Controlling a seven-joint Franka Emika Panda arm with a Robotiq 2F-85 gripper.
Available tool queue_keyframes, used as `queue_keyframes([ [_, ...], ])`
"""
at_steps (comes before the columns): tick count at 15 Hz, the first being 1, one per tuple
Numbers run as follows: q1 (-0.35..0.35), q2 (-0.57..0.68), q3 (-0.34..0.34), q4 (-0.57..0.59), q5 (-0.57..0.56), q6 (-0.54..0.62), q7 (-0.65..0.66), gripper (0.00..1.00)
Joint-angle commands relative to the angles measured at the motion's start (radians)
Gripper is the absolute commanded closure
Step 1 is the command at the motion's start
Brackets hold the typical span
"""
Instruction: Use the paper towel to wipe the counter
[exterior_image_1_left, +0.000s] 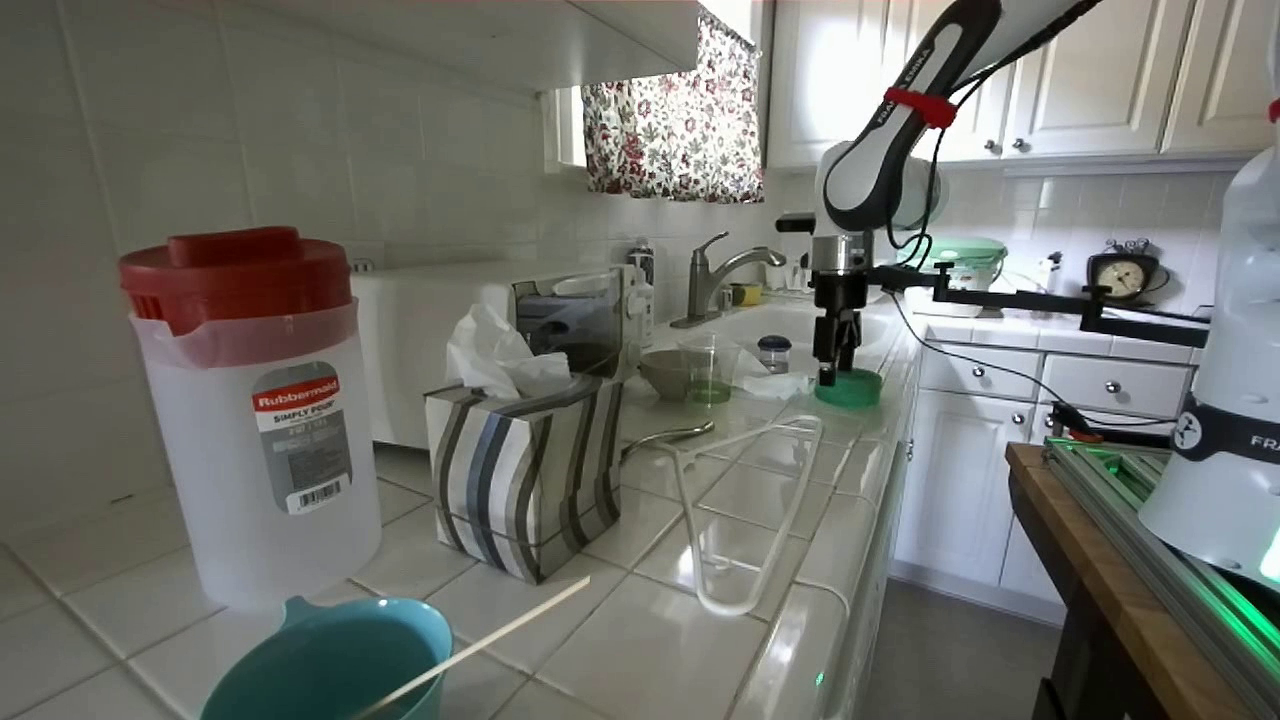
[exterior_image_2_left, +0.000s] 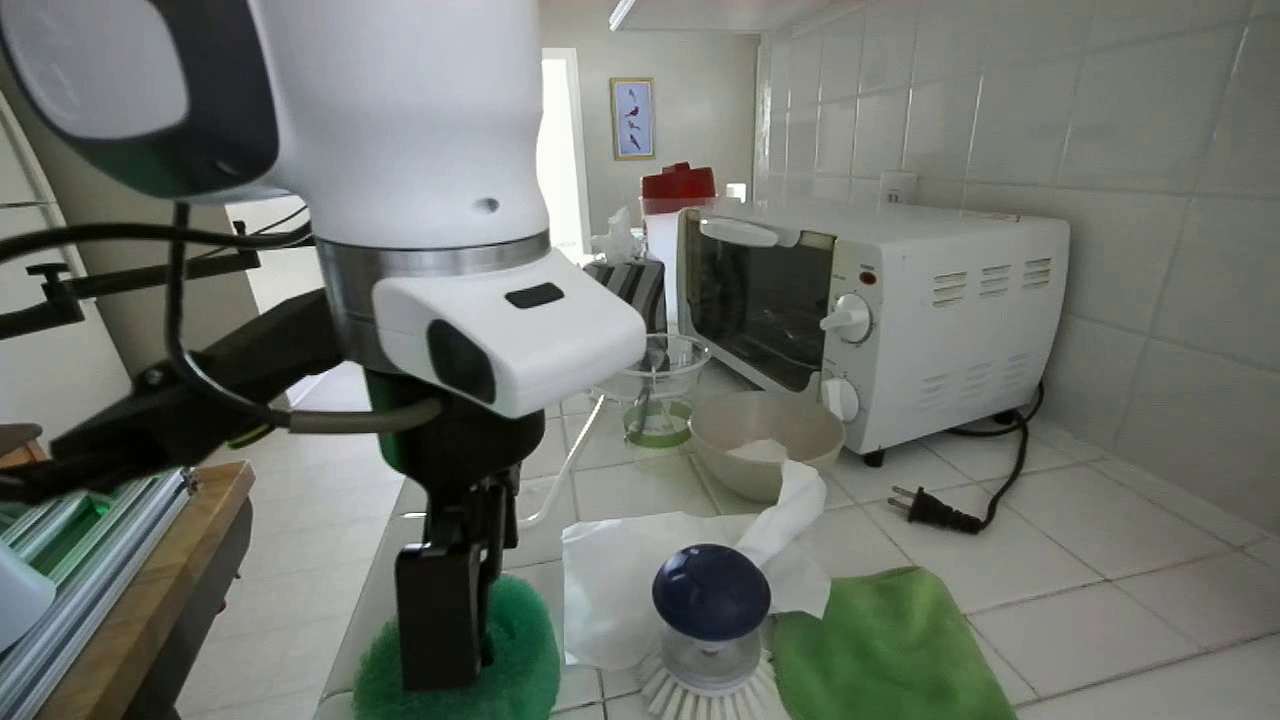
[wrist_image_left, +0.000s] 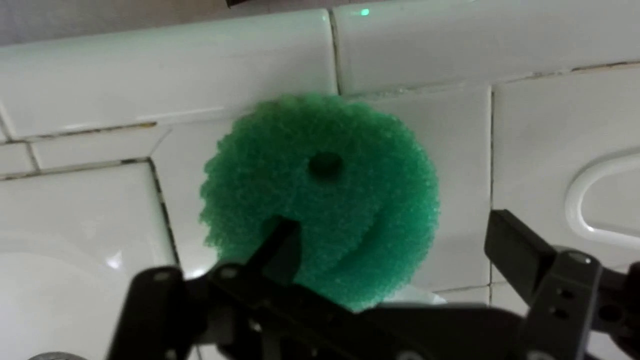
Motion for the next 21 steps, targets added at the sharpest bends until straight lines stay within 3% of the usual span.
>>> queue_keyframes([
  [1,-0.008,0.003,-0.005,0.014,-0.063,-0.026,0.017,0.0],
  [9,0.007,-0.116,0.002,-0.022,-0.177,-0.074,0.045,0.0],
  [17,-0.009,-0.082,-0.017,-0.051,-0.255,-0.121,0.056,0.0],
  [21,-0.024,-0.097,-0.043,-0.057,-0.351,-0.14,0.115,0.0],
])
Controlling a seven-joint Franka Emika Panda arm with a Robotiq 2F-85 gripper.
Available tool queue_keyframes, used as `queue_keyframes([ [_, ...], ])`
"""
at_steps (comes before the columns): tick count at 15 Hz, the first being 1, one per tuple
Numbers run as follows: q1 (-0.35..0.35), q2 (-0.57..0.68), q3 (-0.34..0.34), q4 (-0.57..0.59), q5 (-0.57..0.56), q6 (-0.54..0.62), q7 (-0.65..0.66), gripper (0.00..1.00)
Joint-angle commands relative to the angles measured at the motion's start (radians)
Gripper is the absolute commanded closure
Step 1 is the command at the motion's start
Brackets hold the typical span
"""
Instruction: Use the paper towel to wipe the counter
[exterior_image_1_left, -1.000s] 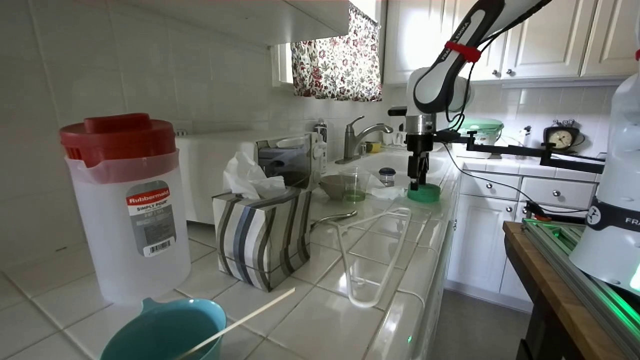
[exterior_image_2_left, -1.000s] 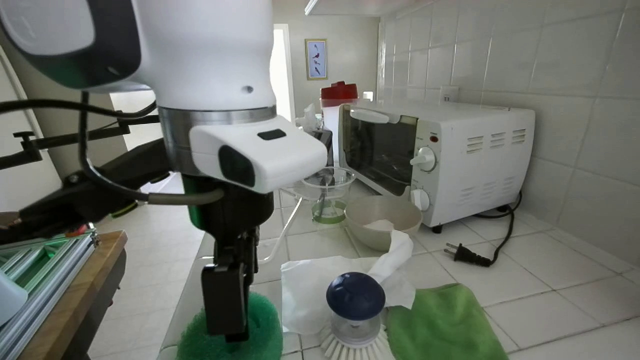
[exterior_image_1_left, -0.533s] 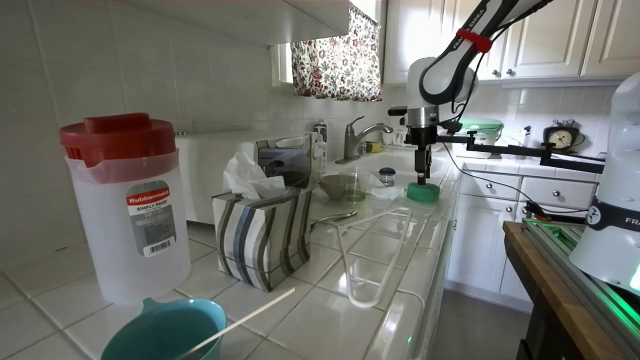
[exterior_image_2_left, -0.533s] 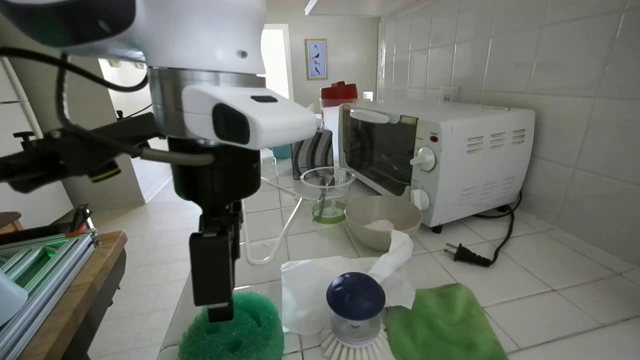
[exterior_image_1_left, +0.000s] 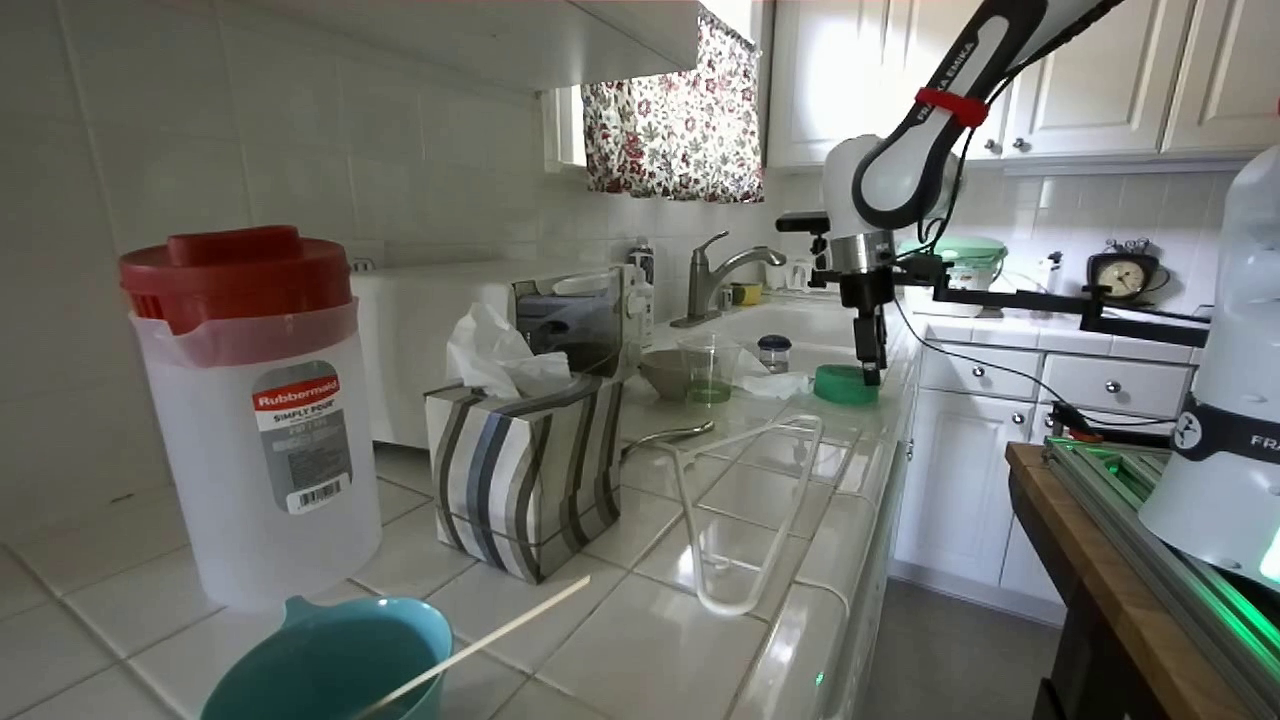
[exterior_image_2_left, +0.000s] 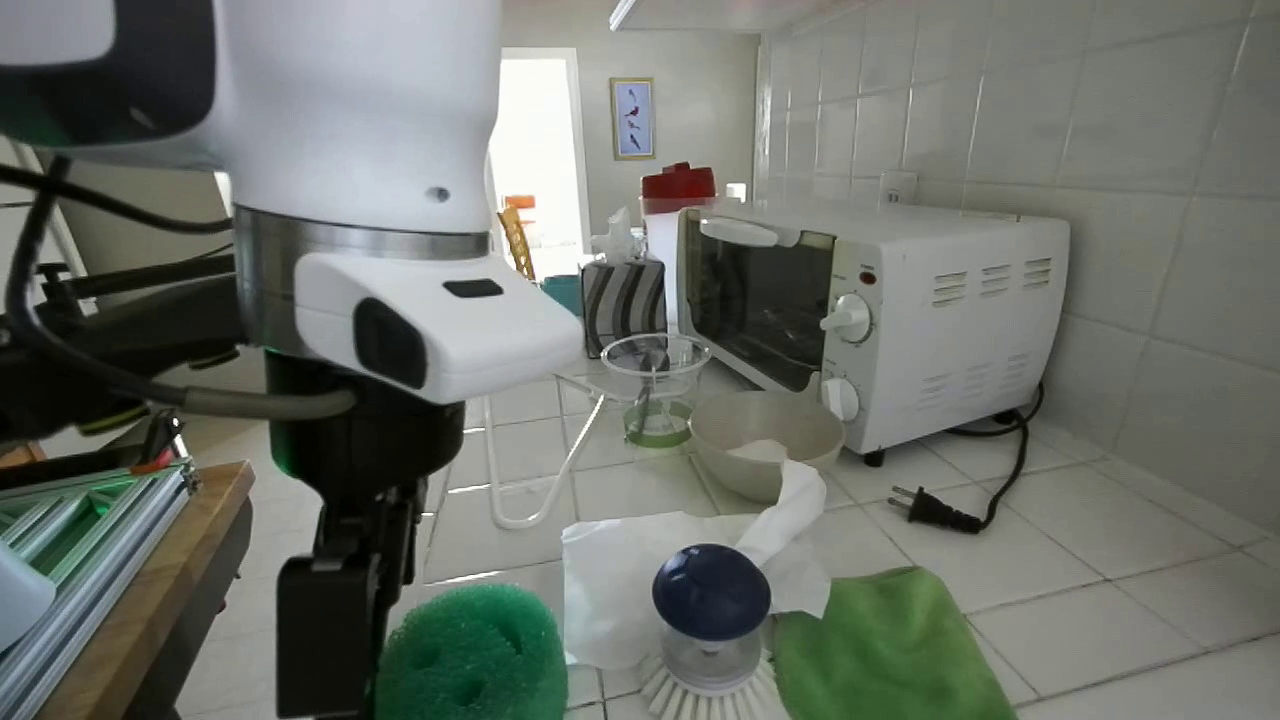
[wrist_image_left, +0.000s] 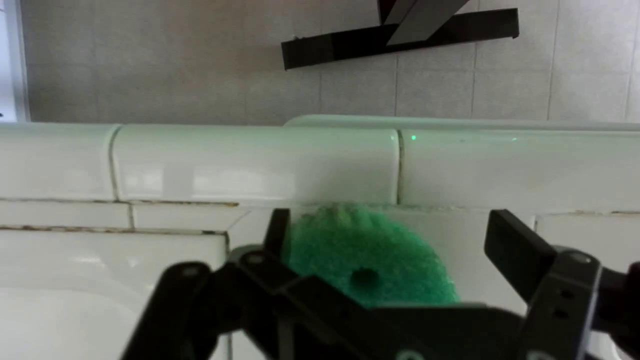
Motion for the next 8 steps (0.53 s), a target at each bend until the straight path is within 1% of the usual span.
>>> queue_keyframes([
  [1,-0.012,-0.032,-0.015,-0.012,-0.106,-0.024,0.08,0.0],
  [4,-0.019,-0.031,-0.022,-0.009,-0.174,-0.026,0.14,0.0],
  [8,-0.023,0.0,-0.028,-0.005,-0.224,0.042,0.205,0.0],
])
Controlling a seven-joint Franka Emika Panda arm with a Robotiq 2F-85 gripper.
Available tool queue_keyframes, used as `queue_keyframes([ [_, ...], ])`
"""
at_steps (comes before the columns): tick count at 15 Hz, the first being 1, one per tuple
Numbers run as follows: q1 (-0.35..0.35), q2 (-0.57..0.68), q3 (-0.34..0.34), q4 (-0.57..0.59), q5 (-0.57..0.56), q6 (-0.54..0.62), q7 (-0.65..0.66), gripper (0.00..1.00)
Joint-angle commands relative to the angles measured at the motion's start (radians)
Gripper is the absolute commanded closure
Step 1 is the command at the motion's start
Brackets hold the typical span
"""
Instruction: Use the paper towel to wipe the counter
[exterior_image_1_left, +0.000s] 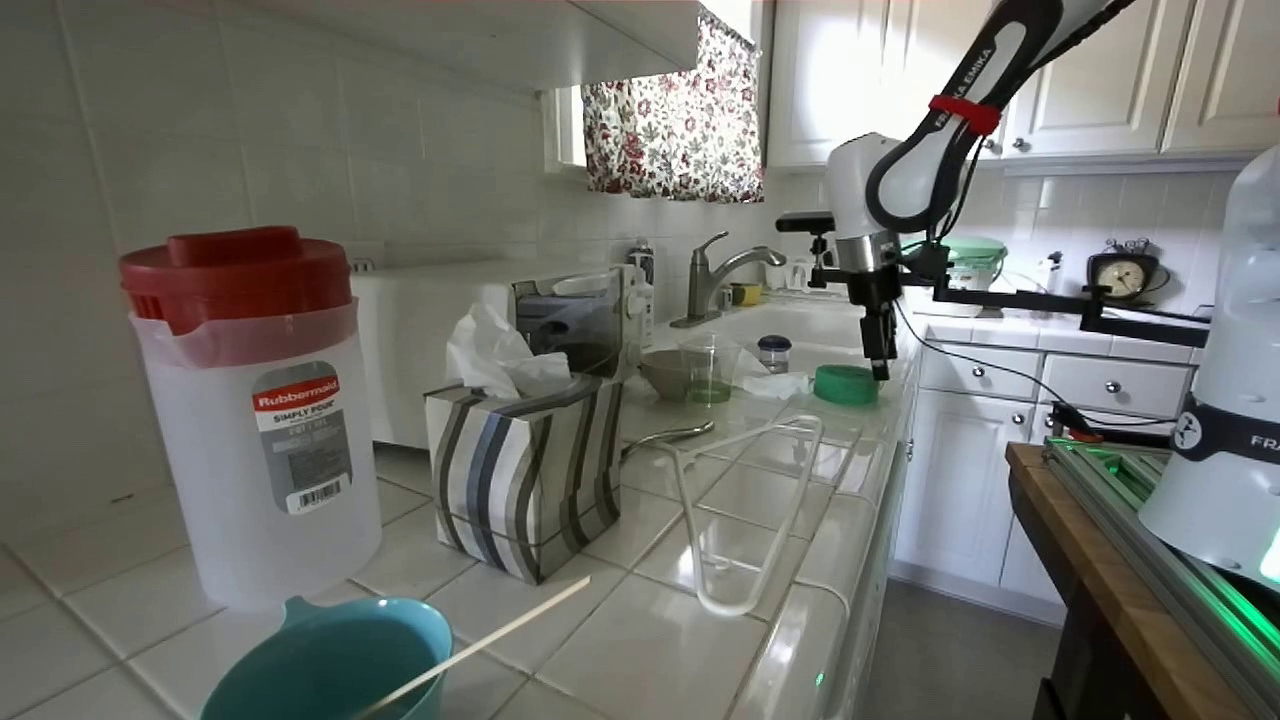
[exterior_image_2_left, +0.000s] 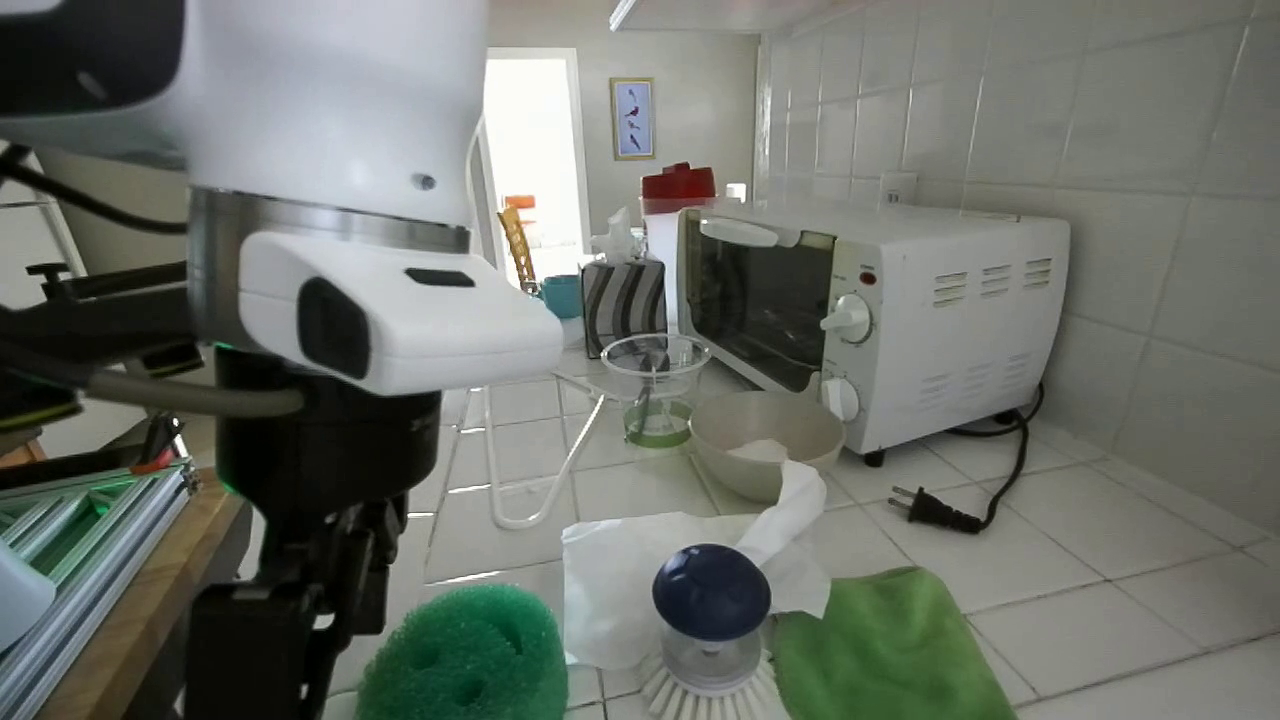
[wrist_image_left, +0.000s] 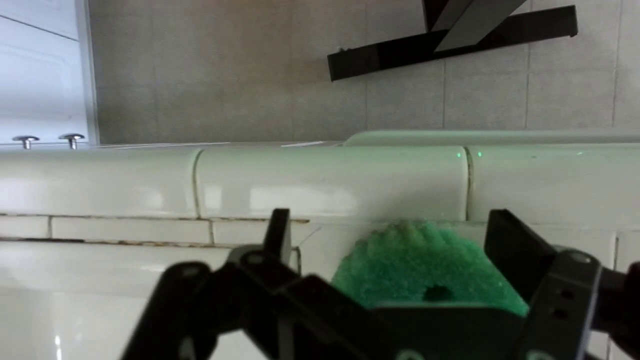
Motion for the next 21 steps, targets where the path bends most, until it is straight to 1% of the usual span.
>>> queue_keyframes([
  [1,-0.008,0.017,-0.006,-0.005,-0.056,0.071,0.072,0.0],
  [5,-0.008,0.029,-0.013,-0.012,-0.039,0.151,0.081,0.0],
  [8,-0.006,0.02,-0.013,-0.017,-0.016,0.161,0.063,0.0],
  [11,-0.002,-0.017,-0.008,-0.035,-0.008,0.164,0.046,0.0],
  [14,0.004,-0.053,0.002,-0.044,-0.025,0.176,0.053,0.0],
  [16,0.001,-0.055,0.008,-0.036,-0.036,0.188,0.058,0.0],
  [18,-0.002,-0.047,0.01,-0.033,-0.04,0.214,0.058,0.0],
  [21,-0.002,-0.023,0.008,-0.032,-0.017,0.283,0.037,0.0],
])
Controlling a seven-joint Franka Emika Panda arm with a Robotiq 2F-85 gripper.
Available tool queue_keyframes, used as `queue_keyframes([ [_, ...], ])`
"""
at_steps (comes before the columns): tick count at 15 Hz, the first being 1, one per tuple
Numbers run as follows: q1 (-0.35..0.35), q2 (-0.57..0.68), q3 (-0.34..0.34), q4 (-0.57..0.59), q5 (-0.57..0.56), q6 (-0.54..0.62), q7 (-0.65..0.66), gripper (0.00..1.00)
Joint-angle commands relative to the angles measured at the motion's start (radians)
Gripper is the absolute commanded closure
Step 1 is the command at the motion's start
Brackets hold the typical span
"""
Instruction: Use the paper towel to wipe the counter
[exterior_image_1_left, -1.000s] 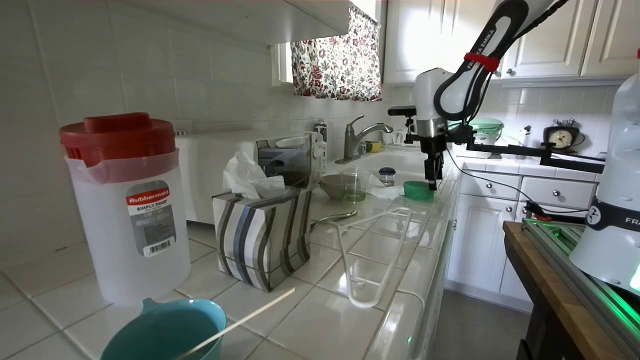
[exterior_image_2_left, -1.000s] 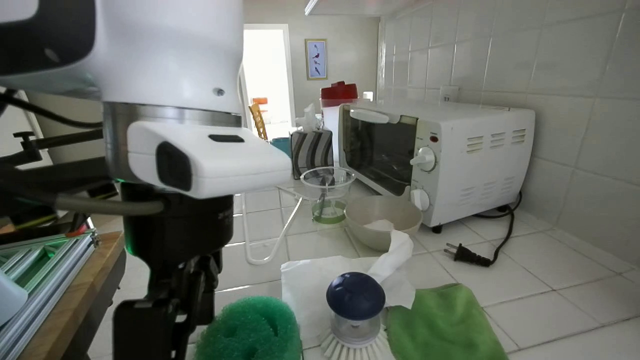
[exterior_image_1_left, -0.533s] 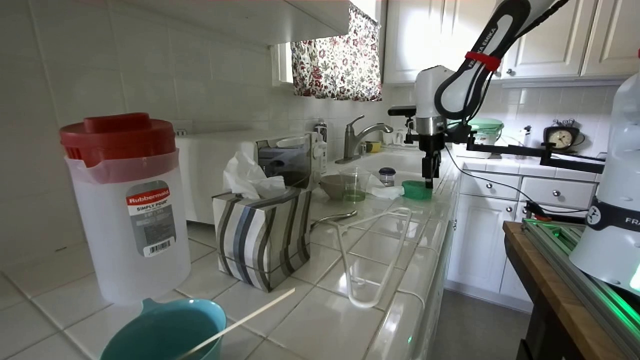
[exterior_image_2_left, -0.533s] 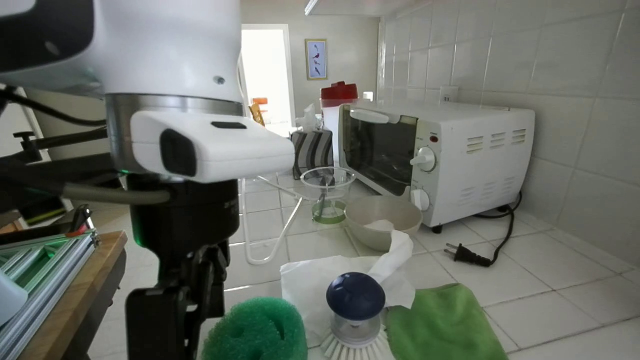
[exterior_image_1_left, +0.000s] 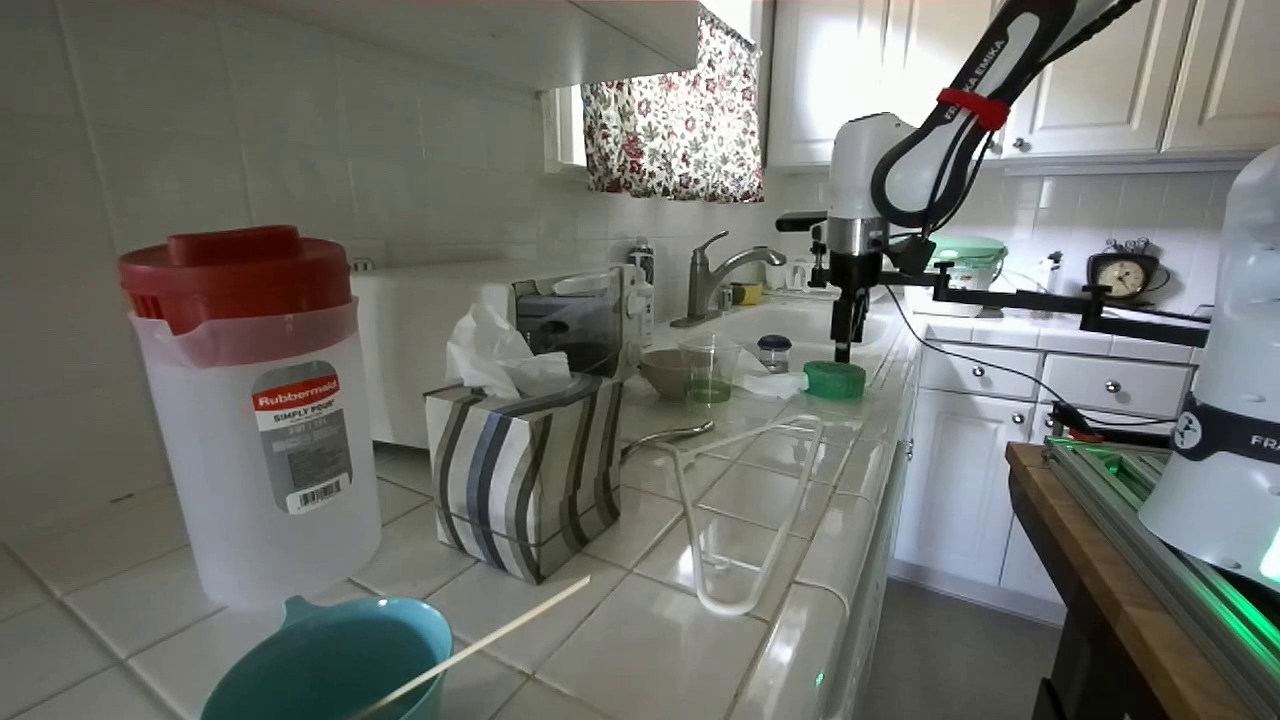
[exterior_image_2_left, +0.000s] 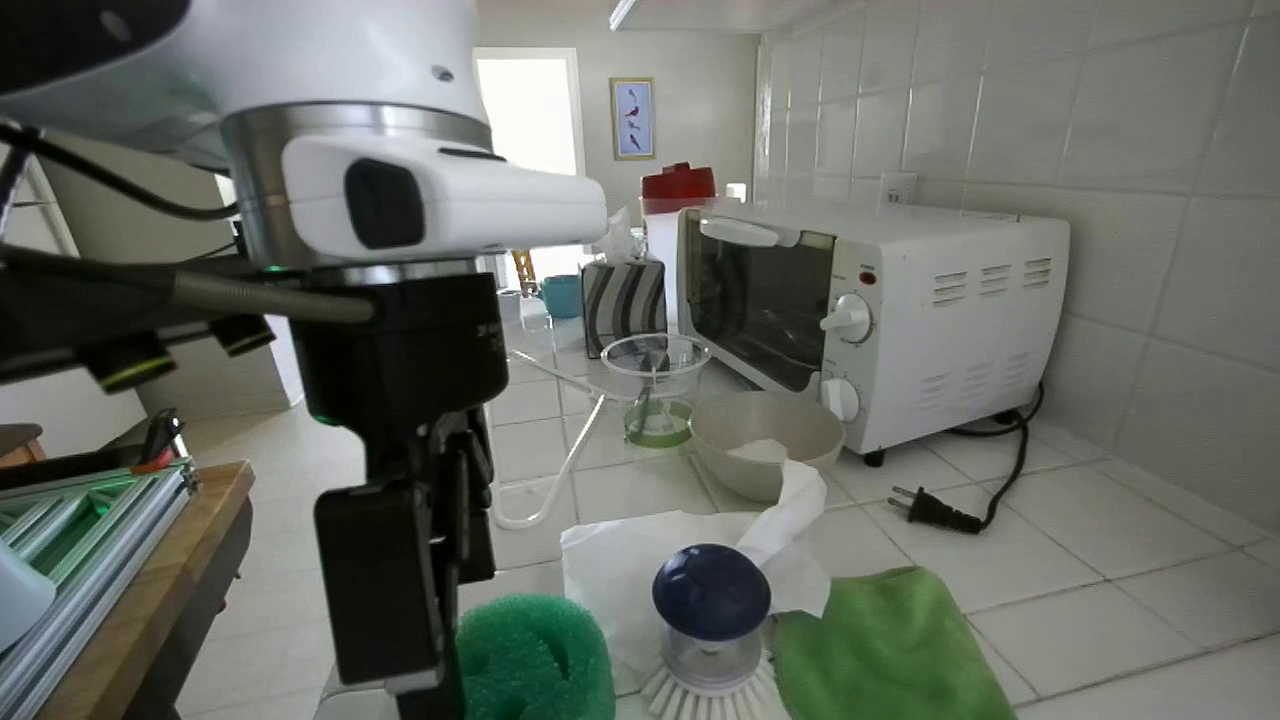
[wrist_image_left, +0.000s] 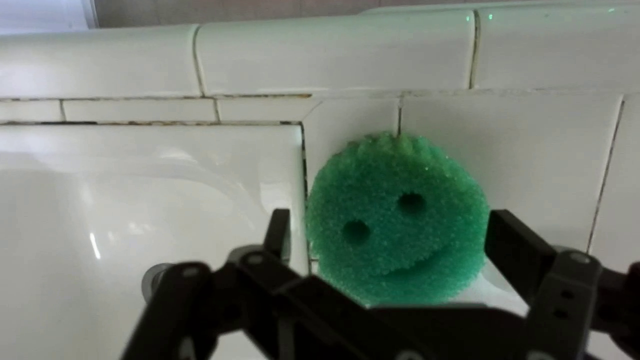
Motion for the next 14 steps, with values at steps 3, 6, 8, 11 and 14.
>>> queue_keyframes([
  [3,-0.004,0.026,0.0,-0.022,0.035,0.14,-0.036,0.0],
  [6,0.0,0.044,0.006,-0.026,0.076,0.178,-0.056,0.0],
  [8,0.004,0.051,0.014,-0.034,0.123,0.199,-0.084,0.0],
  [11,0.011,0.055,0.034,-0.036,0.208,0.226,-0.13,0.0],
  [14,0.018,0.067,0.05,-0.025,0.26,0.21,-0.171,0.0],
])
